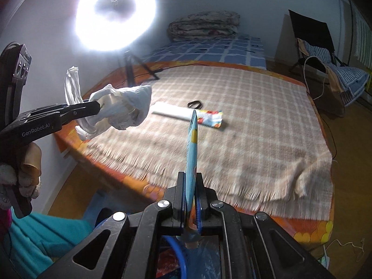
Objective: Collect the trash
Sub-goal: 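Carry white bag and blue tube to the blue basket and open both tools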
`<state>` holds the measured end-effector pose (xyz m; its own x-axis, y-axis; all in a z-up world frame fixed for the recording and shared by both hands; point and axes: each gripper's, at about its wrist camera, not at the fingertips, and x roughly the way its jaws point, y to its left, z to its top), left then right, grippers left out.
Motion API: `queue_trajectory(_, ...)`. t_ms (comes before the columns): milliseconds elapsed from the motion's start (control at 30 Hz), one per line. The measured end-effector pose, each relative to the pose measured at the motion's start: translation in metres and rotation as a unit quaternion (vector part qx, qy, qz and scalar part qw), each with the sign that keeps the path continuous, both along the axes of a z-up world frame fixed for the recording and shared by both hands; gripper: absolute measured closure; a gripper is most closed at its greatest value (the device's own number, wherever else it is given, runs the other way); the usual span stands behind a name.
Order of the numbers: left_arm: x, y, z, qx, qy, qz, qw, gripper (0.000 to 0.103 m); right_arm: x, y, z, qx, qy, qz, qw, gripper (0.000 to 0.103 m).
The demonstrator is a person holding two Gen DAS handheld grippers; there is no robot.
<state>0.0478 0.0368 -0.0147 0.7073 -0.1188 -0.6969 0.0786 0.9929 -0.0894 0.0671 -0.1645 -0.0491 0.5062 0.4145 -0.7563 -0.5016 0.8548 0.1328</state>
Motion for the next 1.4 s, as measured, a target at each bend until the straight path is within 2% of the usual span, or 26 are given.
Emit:
queue_trajectory(333, -0.055, -0.003, -0.037, -0.007, 0.04, -0.013, 0.9991, 0.089, -0.051, 0.002, -0.029, -0.011, 0.028, 0.024, 0.999, 0.098)
queue_trajectory(633, -0.091, -0.004, -0.08, -0.011, 0.085, -0.017, 0.9962, 0.089, -0.074, 0.005, -0.056, -0.025, 0.054, 0.032, 0.998, 0.098)
queue_trajectory(1033, -0.116, -0.012, -0.126, -0.003, 0.144, -0.031, 0.9891, 0.089, -0.1, 0.018, -0.091, -0.046, 0.085, 0.053, 0.994, 0.098)
queue_trajectory(1400, -0.124, -0.017, -0.154, 0.009, 0.183, -0.035, 0.9825, 0.089, -0.111, 0.019, -0.122, -0.058, 0.122, 0.06, 0.989, 0.097)
